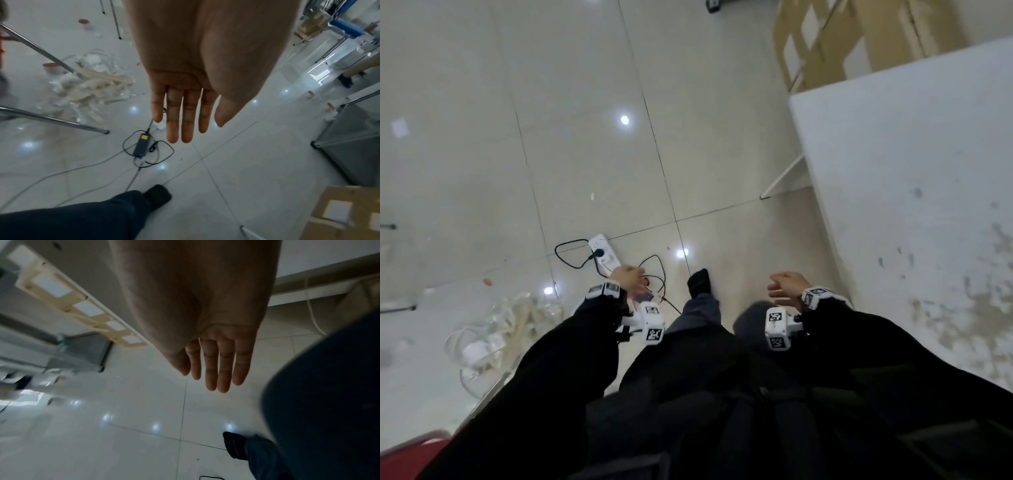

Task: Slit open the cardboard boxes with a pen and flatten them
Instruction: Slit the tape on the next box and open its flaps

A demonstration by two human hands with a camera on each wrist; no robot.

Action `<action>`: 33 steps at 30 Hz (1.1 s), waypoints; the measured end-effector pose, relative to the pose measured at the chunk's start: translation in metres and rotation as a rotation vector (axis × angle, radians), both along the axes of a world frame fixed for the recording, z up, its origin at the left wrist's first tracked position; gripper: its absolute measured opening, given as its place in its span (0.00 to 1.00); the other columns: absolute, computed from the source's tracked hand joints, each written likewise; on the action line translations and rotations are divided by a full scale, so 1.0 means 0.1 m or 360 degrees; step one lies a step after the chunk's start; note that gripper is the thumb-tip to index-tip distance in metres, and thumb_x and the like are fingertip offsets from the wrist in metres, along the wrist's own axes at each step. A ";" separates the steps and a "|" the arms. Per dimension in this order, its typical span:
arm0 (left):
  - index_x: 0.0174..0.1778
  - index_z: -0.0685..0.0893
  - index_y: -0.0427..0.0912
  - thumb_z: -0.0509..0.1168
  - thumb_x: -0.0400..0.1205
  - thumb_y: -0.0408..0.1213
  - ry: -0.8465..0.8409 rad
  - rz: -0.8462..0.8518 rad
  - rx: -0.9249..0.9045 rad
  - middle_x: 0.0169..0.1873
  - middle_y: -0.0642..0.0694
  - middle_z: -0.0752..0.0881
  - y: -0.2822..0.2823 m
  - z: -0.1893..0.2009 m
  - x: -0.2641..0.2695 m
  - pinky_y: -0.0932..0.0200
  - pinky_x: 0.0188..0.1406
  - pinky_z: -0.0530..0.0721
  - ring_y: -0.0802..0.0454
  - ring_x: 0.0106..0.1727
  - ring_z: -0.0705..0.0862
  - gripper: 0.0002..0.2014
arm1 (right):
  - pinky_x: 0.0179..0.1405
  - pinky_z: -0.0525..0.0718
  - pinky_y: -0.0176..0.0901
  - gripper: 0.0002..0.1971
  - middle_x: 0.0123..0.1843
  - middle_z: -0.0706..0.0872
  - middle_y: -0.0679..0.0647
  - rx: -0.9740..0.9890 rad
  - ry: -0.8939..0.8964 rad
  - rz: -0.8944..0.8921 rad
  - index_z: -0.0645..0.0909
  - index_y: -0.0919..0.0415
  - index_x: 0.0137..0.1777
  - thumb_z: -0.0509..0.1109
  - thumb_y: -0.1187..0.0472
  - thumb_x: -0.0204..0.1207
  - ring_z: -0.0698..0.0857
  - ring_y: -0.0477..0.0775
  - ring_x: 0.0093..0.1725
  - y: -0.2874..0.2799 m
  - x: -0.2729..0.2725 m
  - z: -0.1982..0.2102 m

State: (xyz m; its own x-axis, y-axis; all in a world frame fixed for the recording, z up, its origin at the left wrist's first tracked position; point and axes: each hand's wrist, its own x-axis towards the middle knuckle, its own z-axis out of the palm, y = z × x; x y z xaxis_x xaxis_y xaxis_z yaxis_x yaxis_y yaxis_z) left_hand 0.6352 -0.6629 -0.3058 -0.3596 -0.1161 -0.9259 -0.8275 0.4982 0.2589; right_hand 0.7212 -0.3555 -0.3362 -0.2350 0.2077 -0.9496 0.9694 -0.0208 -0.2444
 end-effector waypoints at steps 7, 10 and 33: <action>0.62 0.79 0.35 0.57 0.86 0.36 0.0204 -0.0074 0.0153 0.39 0.43 0.85 0.50 0.03 -1.58 0.59 0.35 0.74 0.51 0.35 0.83 0.13 | 0.29 0.71 0.42 0.12 0.23 0.84 0.55 0.0086 -0.0197 -0.0351 0.72 0.67 0.37 0.56 0.66 0.83 0.78 0.55 0.31 0.16 -1.35 -0.04; 0.58 0.79 0.39 0.57 0.86 0.36 0.0223 -0.0100 0.0168 0.36 0.45 0.84 0.67 0.03 -2.27 0.60 0.34 0.72 0.50 0.34 0.82 0.09 | 0.29 0.68 0.41 0.16 0.21 0.78 0.55 -0.0118 -0.0155 -0.0228 0.68 0.64 0.32 0.53 0.65 0.82 0.76 0.53 0.20 0.11 -2.17 -0.06; 0.70 0.75 0.28 0.54 0.88 0.33 0.0105 -0.0396 -0.0096 0.63 0.31 0.81 2.13 0.00 -7.58 0.55 0.48 0.71 0.40 0.50 0.82 0.17 | 0.35 0.78 0.44 0.18 0.38 0.80 0.56 0.0183 -0.0003 -0.1141 0.71 0.72 0.72 0.58 0.64 0.84 0.80 0.54 0.34 1.85 -5.49 0.00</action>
